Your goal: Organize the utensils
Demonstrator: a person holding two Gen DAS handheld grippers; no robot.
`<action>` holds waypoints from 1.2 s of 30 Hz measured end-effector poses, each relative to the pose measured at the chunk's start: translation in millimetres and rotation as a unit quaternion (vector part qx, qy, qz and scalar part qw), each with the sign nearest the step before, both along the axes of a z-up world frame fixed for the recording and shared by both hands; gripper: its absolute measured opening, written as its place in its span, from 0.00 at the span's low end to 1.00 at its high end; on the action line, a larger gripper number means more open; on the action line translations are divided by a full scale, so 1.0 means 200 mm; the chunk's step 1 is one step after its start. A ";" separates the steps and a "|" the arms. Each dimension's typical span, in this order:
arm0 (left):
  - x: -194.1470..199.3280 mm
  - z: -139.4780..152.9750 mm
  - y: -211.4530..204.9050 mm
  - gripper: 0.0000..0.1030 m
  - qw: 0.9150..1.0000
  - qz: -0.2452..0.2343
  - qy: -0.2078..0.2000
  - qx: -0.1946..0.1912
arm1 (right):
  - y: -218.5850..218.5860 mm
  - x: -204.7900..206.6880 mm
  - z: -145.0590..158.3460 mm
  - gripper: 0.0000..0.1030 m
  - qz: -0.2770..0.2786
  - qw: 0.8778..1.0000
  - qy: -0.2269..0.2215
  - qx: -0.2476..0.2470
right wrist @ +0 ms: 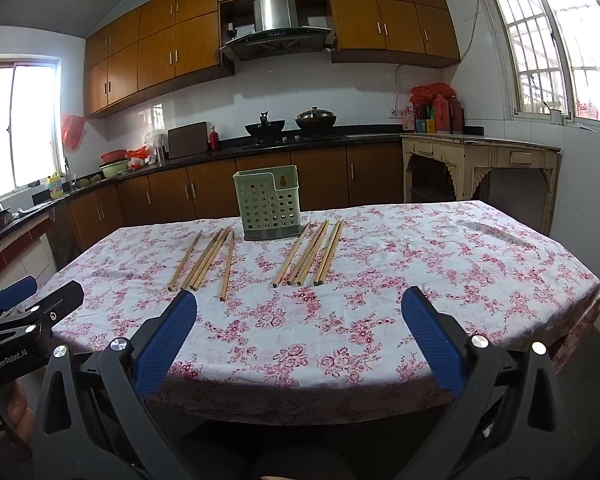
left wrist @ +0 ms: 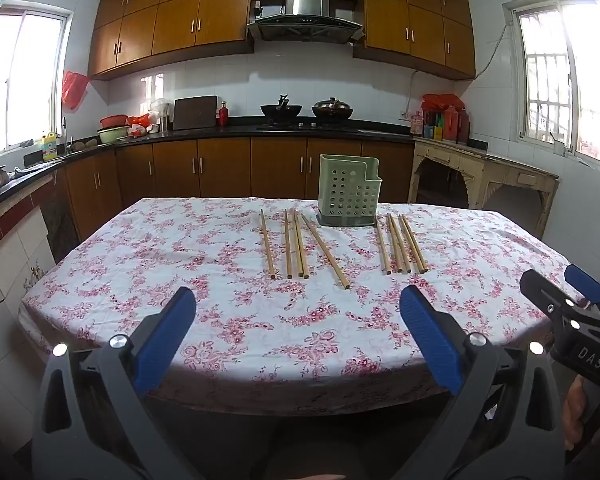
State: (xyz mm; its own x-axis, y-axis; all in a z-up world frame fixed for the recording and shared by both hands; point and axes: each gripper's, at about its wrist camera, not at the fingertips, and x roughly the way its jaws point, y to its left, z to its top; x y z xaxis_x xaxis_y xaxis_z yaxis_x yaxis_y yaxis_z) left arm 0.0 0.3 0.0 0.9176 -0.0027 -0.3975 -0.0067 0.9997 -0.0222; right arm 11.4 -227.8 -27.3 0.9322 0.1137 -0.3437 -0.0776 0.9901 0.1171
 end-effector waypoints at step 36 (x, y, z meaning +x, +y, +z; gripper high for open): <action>-0.01 0.00 0.01 0.96 1.000 0.000 0.001 0.000 | 0.00 0.00 0.00 0.98 0.000 1.000 0.000 0.002</action>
State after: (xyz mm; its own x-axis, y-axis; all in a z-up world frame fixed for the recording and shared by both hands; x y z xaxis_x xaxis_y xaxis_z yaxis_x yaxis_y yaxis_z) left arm -2.1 2.0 0.4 0.9165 -0.0026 -0.4001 -0.0066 0.9997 -0.0216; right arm 10.7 -227.7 -26.5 0.9321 0.1146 -0.3436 -0.0769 0.9896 0.1214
